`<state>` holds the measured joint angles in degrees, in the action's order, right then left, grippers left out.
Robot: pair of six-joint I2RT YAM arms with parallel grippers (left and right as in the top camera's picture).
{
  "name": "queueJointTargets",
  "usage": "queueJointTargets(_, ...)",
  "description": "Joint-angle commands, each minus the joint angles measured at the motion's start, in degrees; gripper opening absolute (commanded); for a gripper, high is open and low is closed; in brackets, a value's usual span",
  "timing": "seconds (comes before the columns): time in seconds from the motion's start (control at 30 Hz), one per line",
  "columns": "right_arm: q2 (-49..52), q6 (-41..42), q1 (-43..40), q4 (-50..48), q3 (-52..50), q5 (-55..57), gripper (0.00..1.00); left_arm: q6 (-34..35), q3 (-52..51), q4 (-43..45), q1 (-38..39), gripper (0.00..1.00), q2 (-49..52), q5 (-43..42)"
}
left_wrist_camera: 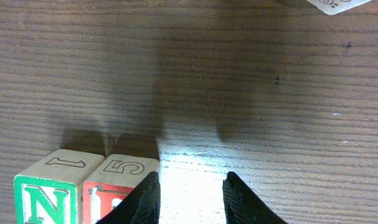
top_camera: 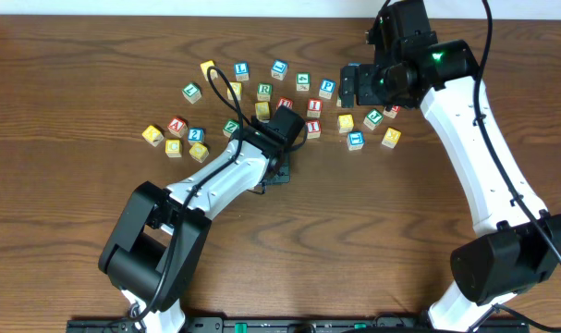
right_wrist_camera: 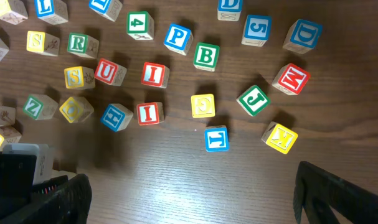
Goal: Spell out NEURIPS
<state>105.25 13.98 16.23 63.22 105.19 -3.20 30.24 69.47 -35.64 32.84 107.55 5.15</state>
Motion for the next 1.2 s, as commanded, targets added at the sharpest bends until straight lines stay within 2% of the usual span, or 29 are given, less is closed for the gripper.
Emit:
queueJointTargets(0.0,-0.76,-0.74,0.70,0.04,0.98,-0.17,0.99,0.92,0.13,-0.46,-0.02,0.33,0.70,1.55)
queueJointTargets(1.17,-0.76,-0.74,0.70,0.04,0.98,-0.17,0.99,0.90,0.15,-1.16,-0.02,0.33,0.68,0.90)
